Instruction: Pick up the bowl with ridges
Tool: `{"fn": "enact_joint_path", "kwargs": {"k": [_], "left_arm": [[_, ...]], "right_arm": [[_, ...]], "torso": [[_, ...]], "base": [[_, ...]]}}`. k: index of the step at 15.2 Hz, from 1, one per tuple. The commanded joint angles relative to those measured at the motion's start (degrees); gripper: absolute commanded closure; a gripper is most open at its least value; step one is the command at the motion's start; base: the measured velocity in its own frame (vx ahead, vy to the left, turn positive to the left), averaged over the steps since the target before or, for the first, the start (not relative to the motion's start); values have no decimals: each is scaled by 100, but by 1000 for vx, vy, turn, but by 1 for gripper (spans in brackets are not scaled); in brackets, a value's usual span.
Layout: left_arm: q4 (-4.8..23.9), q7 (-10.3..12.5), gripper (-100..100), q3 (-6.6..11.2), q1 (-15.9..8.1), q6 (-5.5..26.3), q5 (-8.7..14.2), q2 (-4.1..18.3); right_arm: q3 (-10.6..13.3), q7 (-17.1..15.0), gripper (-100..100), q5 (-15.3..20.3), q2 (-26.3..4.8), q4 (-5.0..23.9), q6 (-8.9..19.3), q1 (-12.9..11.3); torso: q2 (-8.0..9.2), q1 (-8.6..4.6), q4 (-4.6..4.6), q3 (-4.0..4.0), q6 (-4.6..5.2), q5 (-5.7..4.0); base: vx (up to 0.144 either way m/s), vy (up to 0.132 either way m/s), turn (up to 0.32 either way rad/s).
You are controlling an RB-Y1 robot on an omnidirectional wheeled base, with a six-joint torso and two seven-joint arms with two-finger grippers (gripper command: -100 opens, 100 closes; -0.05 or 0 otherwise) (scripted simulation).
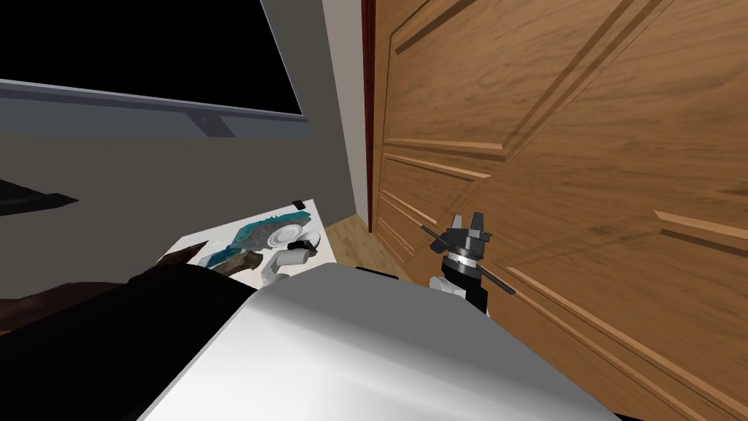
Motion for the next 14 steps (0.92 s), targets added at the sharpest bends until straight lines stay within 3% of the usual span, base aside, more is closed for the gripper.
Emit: {"fn": "enact_joint_path", "kwargs": {"k": [1, 5, 10, 11, 12, 14], "left_arm": [[42, 86, -100, 56, -3, 252, 45, 26], [239, 318, -100, 180, -27, 727, 70, 5], [388, 492, -100, 274, -45, 1099, 91, -14], [310, 443, -100, 254, -33, 1021, 90, -6], [546, 432, -100, 270, -170, 943, 38, -29], [697, 415, -100, 277, -258, 867, 2, -45]], "right_arm": [[0, 0, 0, 0, 0, 0, 0, 0], [0, 0, 0, 0, 0, 0, 0, 0], [0, 0, 0, 0, 0, 0, 0, 0], [0, 0, 0, 0, 0, 0, 0, 0], [0, 0, 0, 0, 0, 0, 0, 0], [0, 0, 0, 0, 0, 0, 0, 0]], "torso": [[0, 0, 0, 0, 0, 0], [0, 2, 0, 0, -1, 0], [2, 6, 0, 1, -1, 1], [1, 5, 0, 0, -1, 1], [5, 1, 1, 2, -3, 0], [20, -2, 4, 11, -2, 0]], "base": [[60, 20, -105], [65, 25, -110], [58, 34, -87], [37, 18, -30], [5, 17, -3], [-13, 18, -7]]}}
